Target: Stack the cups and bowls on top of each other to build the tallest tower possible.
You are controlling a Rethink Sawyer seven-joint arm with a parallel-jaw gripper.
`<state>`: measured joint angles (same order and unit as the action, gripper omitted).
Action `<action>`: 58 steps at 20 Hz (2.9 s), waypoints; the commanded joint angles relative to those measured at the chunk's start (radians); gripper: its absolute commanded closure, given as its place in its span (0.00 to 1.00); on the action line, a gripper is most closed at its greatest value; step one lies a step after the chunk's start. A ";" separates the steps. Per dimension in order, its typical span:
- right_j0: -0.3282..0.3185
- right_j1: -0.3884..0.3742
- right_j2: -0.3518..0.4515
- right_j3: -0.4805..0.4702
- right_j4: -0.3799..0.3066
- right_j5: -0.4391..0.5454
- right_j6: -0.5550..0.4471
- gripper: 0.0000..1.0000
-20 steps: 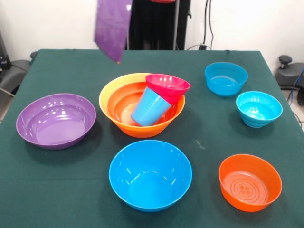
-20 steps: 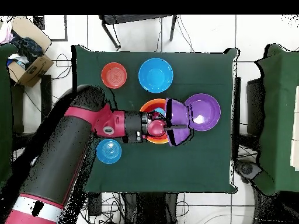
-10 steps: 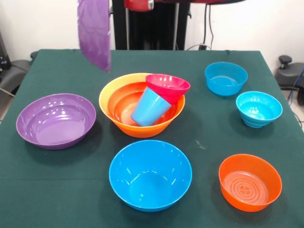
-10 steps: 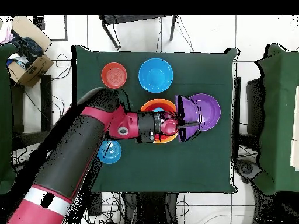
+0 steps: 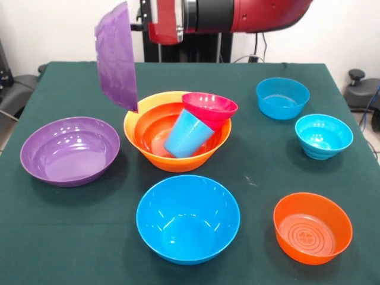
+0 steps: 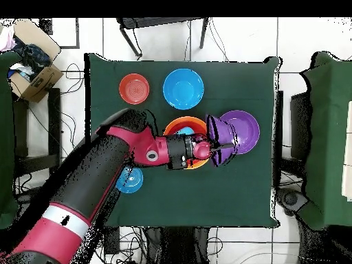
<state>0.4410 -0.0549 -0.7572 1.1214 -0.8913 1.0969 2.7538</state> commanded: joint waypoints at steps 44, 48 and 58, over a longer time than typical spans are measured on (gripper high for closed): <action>0.051 0.306 -0.008 -0.151 0.194 0.165 0.209 0.00; 0.080 0.288 -0.034 -0.135 0.203 0.219 0.122 0.00; 0.134 0.276 -0.089 -0.168 0.187 0.337 -0.052 0.00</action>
<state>0.5521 0.2256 -0.8814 1.0620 -0.7068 1.3309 2.7750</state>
